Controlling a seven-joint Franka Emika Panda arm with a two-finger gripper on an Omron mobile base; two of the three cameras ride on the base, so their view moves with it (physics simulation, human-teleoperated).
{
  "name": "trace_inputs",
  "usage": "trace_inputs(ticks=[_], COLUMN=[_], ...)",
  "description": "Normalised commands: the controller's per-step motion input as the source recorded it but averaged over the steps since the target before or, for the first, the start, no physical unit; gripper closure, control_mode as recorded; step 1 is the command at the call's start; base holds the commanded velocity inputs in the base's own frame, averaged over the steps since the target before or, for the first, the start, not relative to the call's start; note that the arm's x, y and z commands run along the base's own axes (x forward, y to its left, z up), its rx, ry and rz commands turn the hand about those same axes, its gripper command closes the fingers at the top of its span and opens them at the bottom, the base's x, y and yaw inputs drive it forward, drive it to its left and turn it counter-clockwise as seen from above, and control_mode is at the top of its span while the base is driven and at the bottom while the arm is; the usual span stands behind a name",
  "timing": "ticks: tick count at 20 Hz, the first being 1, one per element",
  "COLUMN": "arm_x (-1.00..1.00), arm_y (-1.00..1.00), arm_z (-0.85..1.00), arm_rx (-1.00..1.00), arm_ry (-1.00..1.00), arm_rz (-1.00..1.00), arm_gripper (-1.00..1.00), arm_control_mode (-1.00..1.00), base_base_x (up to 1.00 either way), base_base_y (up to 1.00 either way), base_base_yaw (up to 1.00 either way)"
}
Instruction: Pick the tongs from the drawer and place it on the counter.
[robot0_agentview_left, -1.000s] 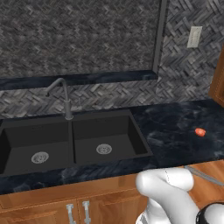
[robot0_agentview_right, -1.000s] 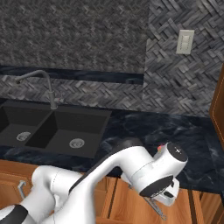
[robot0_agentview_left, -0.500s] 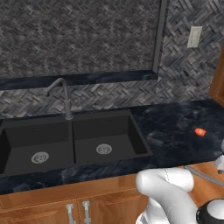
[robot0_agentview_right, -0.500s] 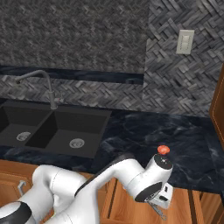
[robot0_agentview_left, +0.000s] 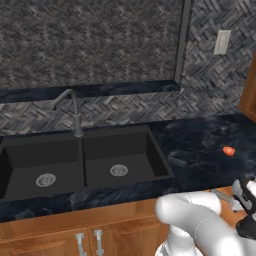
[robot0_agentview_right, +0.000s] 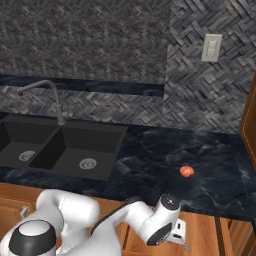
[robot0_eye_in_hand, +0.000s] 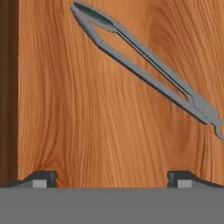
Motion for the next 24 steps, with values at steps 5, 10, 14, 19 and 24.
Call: trace_inputs(ticks=[5,10,14,19,24], arm_x=[-0.12,-0.72,-0.99,-0.98,-0.19], arm_y=[-0.14,0.00,0.00,0.01,0.00], arm_z=[-0.75,-0.57,-0.49,-0.28,0.46], arm_rx=[0.00,0.00,0.00,0.00,0.12], arm_ry=[0.05,0.03,0.08,0.17,0.08], arm_rz=[0.20,0.15,0.11,0.10,0.05], arm_gripper=[-1.00,-1.00,-1.00,-1.00,-1.00], arm_control_mode=[-1.00,-1.00,-1.00,-1.00,-1.00], base_base_x=[0.00,0.00,0.00,0.00,0.00], base_base_y=[0.00,0.00,0.00,0.00,0.00], base_base_yaw=[0.00,0.00,0.00,0.00,0.00])
